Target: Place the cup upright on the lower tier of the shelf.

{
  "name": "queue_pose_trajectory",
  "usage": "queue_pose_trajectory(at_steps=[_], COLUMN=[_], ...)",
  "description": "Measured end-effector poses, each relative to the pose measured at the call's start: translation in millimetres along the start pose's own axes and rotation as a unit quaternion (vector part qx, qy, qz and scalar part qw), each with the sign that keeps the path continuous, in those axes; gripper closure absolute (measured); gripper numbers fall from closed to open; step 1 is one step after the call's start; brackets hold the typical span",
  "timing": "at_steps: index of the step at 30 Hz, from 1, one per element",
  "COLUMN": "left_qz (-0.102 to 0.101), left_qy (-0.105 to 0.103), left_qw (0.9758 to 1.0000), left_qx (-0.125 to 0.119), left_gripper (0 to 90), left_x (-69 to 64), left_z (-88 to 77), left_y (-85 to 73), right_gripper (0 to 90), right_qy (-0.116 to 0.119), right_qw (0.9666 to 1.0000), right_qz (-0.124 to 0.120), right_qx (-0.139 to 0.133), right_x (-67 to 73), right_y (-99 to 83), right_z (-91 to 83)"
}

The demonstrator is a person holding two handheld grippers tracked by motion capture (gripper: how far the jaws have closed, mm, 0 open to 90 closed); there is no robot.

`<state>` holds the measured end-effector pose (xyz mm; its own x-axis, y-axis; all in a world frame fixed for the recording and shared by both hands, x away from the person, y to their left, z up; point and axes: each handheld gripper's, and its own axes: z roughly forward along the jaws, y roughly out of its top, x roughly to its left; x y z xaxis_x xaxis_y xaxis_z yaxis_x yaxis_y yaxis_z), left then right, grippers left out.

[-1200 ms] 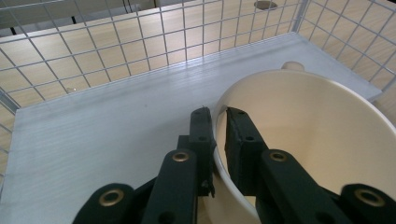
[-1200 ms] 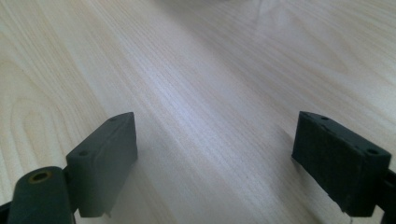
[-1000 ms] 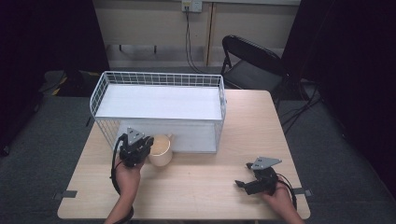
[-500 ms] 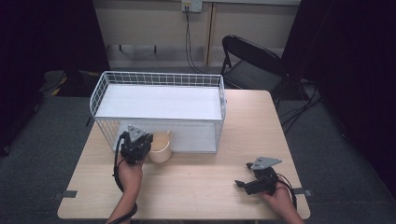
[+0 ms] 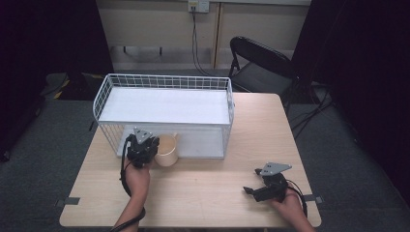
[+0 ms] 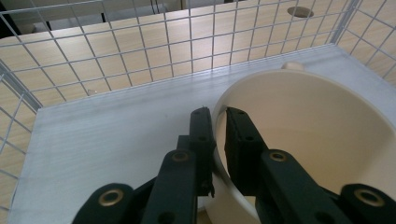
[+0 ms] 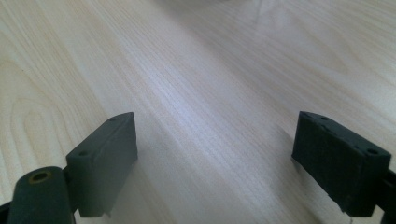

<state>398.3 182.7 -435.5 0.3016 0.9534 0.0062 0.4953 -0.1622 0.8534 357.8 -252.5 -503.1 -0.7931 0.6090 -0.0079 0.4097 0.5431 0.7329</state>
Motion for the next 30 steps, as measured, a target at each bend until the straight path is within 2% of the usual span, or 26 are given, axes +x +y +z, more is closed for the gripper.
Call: queue_pose_trajectory(at_steps=[30], left_qz=[-0.012], left_qy=[0.014], left_qw=[0.9998], left_qx=[-0.003], left_gripper=[81.6], left_x=[5.1], left_z=[11.8], left_y=[7.4], right_gripper=[13.2], right_qy=[-0.001], right_qw=[1.0], right_qz=[0.001], right_qx=[0.0], right_x=[0.2], right_y=[-0.1], right_z=[0.0])
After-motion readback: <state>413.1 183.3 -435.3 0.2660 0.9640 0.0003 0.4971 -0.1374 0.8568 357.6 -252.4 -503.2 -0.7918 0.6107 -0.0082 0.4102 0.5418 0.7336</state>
